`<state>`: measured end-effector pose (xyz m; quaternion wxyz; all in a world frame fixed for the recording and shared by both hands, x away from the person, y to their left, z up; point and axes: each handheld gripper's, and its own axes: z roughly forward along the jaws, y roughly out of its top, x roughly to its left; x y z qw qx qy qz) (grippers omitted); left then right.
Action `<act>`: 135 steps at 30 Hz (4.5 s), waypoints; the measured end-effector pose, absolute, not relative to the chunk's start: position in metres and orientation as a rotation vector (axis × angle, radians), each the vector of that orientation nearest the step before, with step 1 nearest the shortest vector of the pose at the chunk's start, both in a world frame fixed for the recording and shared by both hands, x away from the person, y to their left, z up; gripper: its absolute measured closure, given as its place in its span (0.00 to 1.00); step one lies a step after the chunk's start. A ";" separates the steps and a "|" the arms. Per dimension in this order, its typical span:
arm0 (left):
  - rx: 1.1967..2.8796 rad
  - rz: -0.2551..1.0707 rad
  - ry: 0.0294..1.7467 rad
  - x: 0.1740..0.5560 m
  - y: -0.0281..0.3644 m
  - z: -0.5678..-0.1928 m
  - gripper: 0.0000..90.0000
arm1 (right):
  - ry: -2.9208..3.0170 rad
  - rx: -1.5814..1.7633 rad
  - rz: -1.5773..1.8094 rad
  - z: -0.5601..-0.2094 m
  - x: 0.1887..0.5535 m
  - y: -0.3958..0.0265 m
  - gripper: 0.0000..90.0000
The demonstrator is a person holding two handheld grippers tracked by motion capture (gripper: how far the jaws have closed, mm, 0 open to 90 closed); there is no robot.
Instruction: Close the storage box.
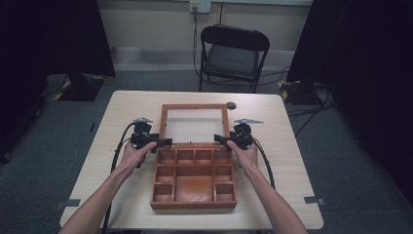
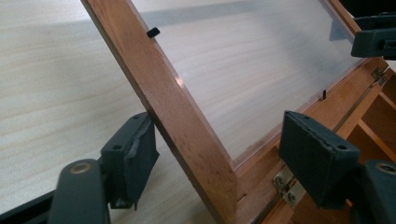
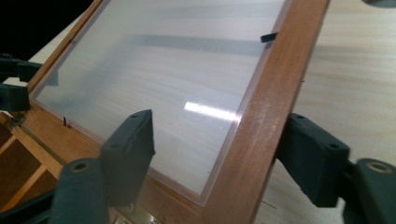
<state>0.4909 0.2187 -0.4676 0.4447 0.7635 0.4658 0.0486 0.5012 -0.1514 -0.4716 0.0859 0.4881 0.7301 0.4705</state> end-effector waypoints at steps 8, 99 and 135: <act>1.872 0.123 1.141 0.489 0.221 -0.461 0.34 | 2.165 1.447 1.438 -0.465 0.499 -0.155 0.36; 1.792 0.162 0.960 0.461 0.249 -0.425 0.74 | 2.127 1.277 1.589 -0.415 0.467 -0.174 0.62; 1.784 0.154 0.958 0.447 0.247 -0.415 0.68 | 2.171 1.290 1.610 -0.408 0.457 -0.176 0.54</act>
